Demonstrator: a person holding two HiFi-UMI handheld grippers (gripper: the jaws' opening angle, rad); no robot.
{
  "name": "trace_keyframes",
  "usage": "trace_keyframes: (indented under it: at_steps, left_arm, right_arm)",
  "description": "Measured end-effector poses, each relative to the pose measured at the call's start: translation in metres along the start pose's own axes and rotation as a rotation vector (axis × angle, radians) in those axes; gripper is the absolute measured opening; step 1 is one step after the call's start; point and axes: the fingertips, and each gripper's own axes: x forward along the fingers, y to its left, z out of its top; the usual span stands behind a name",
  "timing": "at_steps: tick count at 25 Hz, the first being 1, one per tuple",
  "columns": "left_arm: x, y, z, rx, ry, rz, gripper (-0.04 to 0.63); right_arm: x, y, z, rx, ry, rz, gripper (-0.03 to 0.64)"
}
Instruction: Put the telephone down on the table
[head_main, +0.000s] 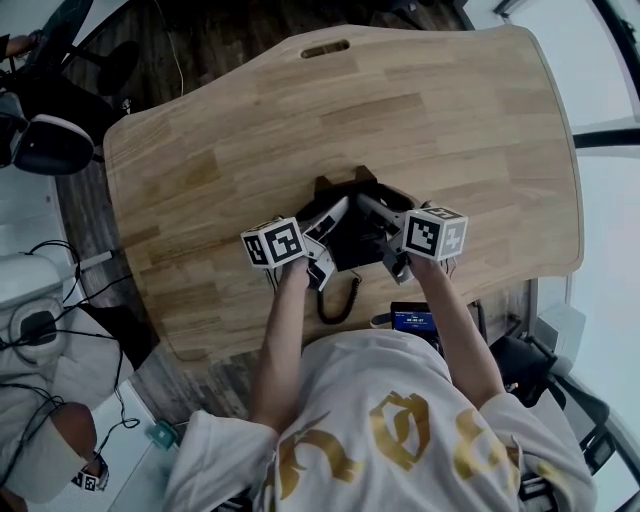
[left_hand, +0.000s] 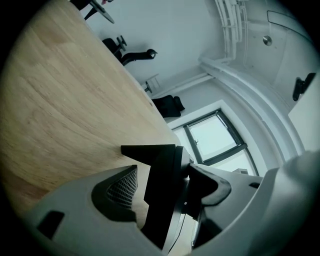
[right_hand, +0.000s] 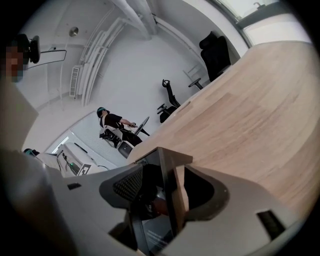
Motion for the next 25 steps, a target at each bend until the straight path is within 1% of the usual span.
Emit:
trace_keyframes:
  at_steps: [3, 5, 8, 12, 15, 18, 20, 21, 23, 25]
  left_arm:
    - [-0.001, 0.001, 0.001, 0.040, 0.008, 0.004, 0.298]
    - [-0.004, 0.005, -0.001, 0.034, 0.004, 0.007, 0.302]
    - [-0.012, 0.007, 0.002, 0.031, -0.025, 0.013, 0.302]
    - [-0.025, 0.005, 0.013, 0.067, -0.078, 0.016, 0.302]
    - [-0.033, -0.005, 0.017, 0.099, -0.104, 0.012, 0.302]
    - [-0.040, -0.013, 0.017, 0.187, -0.113, 0.038, 0.302]
    - [-0.045, -0.019, 0.015, 0.245, -0.118, 0.060, 0.301]
    - [-0.048, -0.023, 0.014, 0.269, -0.125, 0.071, 0.301]
    - [-0.057, -0.033, 0.013, 0.324, -0.139, 0.087, 0.301]
    - [-0.062, -0.044, 0.009, 0.387, -0.134, 0.076, 0.299]
  right_arm:
    - [0.000, -0.003, 0.003, -0.010, -0.013, -0.026, 0.232]
    - [-0.003, -0.005, 0.003, -0.012, -0.021, -0.040, 0.232]
    - [-0.008, -0.007, 0.004, -0.011, -0.031, -0.053, 0.232]
    - [-0.013, -0.007, 0.008, -0.005, -0.049, -0.061, 0.232]
    - [-0.020, -0.001, 0.012, -0.026, -0.065, -0.062, 0.232]
    - [-0.026, 0.006, 0.014, -0.070, -0.083, -0.074, 0.232]
    - [-0.033, 0.010, 0.016, -0.117, -0.111, -0.098, 0.231]
    - [-0.039, 0.013, 0.018, -0.147, -0.130, -0.113, 0.218]
    - [-0.049, 0.022, 0.020, -0.199, -0.164, -0.132, 0.159]
    - [-0.056, 0.031, 0.021, -0.232, -0.184, -0.131, 0.109]
